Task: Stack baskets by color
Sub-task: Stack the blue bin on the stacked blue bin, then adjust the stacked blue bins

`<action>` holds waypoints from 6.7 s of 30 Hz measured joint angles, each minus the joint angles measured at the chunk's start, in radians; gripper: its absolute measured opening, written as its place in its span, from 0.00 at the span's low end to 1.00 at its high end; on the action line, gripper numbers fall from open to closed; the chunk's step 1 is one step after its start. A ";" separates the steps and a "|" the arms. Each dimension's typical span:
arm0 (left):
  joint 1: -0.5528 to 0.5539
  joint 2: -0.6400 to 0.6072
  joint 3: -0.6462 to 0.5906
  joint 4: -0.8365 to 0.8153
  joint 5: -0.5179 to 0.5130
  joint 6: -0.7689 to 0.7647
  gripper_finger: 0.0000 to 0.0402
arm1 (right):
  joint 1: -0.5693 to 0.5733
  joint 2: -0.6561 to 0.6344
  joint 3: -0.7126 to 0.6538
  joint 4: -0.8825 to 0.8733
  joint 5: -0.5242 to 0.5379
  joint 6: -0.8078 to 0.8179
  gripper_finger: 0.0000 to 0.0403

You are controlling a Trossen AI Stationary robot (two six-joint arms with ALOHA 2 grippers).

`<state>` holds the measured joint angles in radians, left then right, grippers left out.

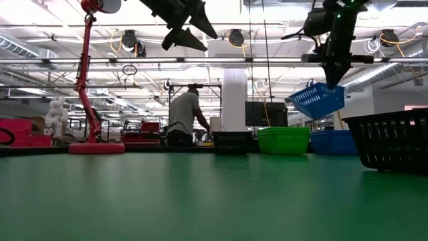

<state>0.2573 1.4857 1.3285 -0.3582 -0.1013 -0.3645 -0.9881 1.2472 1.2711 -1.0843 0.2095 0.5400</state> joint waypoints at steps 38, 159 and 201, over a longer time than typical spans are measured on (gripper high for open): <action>0.000 0.000 -0.001 -0.118 0.160 0.098 0.57 | 0.133 -0.078 -0.180 0.087 0.059 0.310 0.02; 0.057 0.001 -0.001 -0.138 0.103 -0.021 0.57 | 0.058 -0.159 -0.628 0.342 0.055 -0.250 0.00; -0.098 0.001 -0.001 -0.127 0.020 -0.117 0.57 | 0.021 -0.203 -0.701 0.391 -0.075 0.010 0.00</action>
<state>0.1589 1.4864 1.3277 -0.4854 -0.0810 -0.4813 -0.9672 1.0447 0.5705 -0.6931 0.1350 0.5498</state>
